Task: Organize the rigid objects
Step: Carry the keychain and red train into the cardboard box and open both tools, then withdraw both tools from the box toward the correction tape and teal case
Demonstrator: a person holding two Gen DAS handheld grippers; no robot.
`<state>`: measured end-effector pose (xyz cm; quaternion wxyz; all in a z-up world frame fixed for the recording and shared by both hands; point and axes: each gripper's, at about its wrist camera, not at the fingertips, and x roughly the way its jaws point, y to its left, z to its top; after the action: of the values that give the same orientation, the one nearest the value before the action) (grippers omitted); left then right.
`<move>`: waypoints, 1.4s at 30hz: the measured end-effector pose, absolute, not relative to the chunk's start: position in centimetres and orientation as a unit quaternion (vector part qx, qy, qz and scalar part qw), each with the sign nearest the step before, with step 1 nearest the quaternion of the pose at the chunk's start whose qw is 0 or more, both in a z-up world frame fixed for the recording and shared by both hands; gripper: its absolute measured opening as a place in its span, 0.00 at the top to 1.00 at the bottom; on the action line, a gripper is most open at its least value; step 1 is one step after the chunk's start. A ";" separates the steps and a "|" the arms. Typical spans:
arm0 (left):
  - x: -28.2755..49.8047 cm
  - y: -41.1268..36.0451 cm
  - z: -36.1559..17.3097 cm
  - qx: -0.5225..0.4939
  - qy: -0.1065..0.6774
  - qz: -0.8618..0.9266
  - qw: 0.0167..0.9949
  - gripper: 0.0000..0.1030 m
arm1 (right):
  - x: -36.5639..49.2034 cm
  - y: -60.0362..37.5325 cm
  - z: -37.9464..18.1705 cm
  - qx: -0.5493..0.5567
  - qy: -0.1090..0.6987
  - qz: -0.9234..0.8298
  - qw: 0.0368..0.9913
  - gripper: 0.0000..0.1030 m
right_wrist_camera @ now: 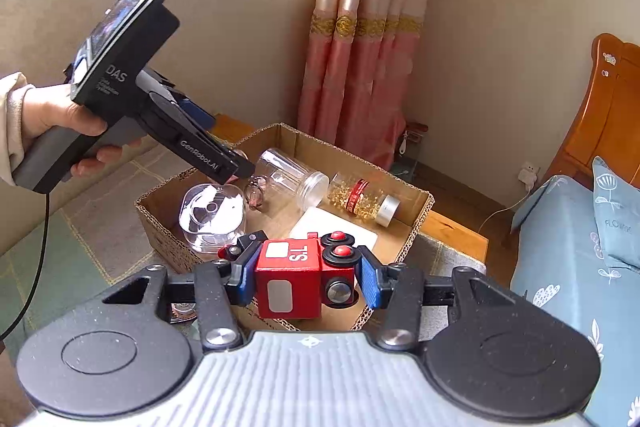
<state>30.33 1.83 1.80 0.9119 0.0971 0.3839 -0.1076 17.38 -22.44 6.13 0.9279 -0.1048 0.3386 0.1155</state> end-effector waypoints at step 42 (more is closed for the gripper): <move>13.0 8.5 1.3 0.041 0.320 0.007 0.946 0.02 | 27.6 -16.8 5.4 -0.082 0.393 0.085 0.912 0.00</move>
<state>13.00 8.48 1.32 0.9465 0.0412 0.3201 0.0067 27.57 -16.83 5.44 0.9120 -0.0824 0.3926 0.0852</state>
